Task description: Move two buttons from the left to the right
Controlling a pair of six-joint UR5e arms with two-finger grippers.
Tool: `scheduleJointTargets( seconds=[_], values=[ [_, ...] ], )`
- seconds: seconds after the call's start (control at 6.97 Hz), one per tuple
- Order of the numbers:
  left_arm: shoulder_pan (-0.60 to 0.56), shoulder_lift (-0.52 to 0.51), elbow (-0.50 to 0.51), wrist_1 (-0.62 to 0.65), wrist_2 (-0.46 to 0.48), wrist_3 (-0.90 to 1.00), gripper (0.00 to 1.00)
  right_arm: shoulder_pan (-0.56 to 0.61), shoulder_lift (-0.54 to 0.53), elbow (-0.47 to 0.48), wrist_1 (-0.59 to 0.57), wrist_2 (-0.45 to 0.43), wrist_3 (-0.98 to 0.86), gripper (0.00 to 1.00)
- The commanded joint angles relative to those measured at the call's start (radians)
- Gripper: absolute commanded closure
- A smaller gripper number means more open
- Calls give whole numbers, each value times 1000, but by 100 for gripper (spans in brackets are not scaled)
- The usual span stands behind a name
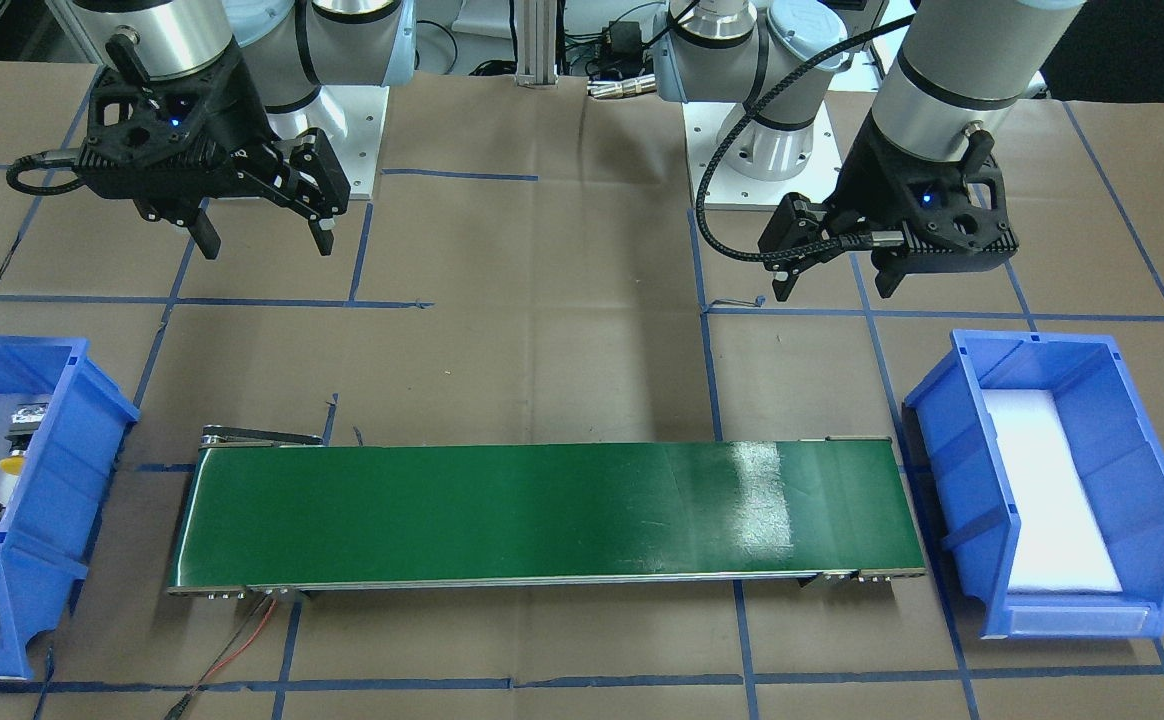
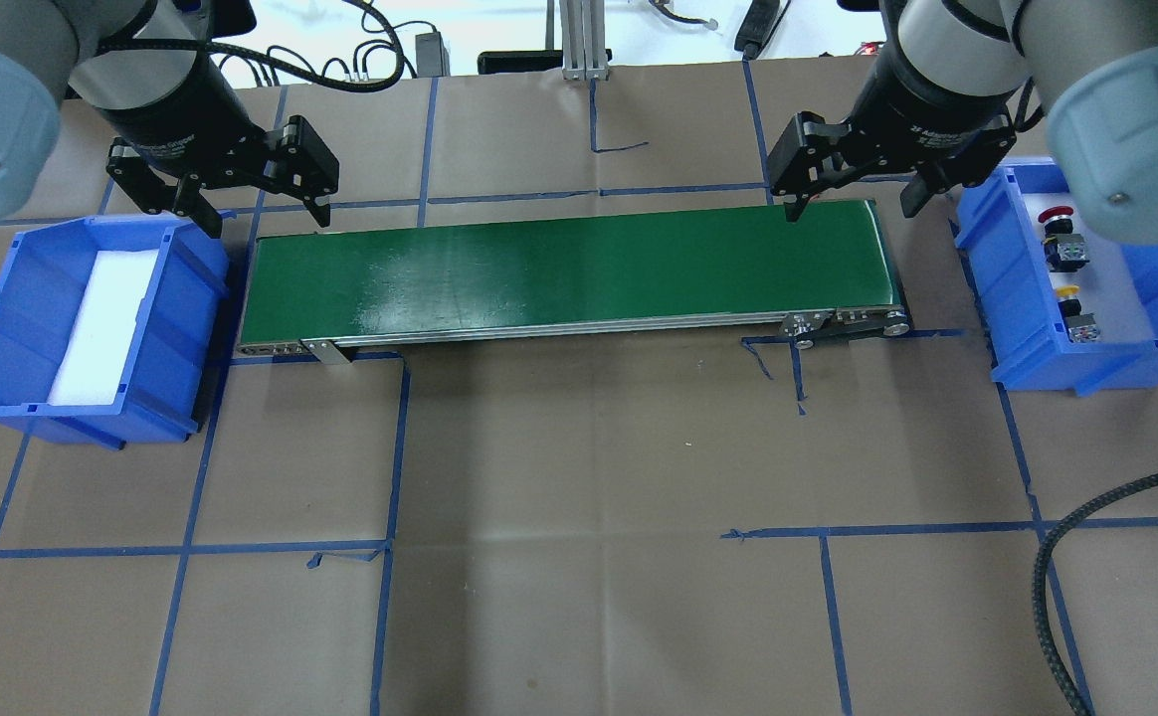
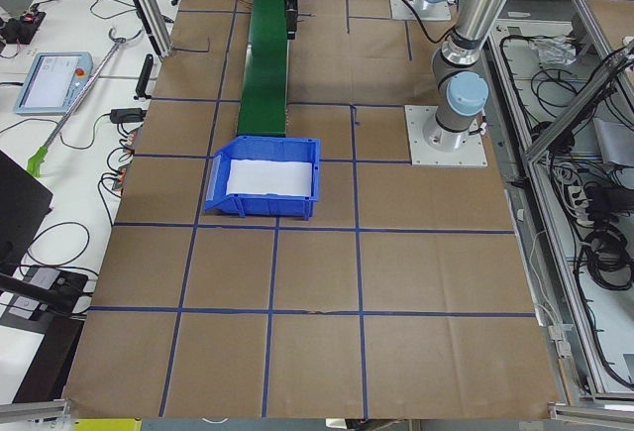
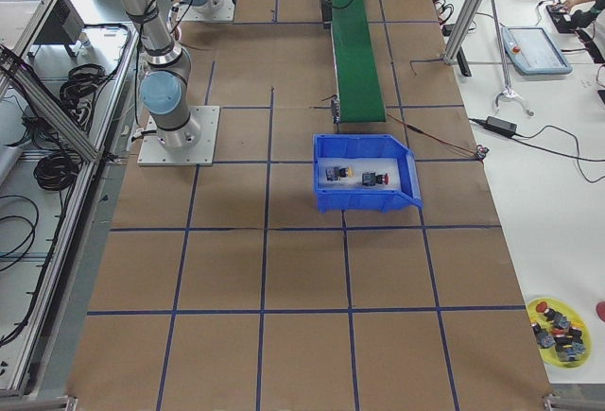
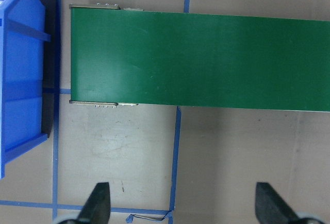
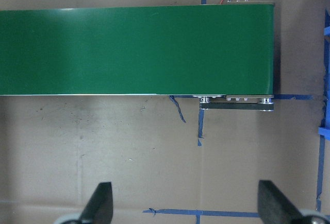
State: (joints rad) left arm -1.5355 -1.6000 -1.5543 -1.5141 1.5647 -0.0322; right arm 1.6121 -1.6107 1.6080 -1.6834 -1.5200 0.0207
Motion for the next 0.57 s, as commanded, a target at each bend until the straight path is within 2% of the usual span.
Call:
scheduleJointTargets(
  seconds=[0.0, 0.43],
  values=[
    [0, 0, 0, 0, 0, 0, 0, 0, 6, 0, 4, 0, -10, 0],
    [0, 2, -1, 0, 0, 0, 0, -3, 6, 0, -1, 1, -13, 0]
  ],
)
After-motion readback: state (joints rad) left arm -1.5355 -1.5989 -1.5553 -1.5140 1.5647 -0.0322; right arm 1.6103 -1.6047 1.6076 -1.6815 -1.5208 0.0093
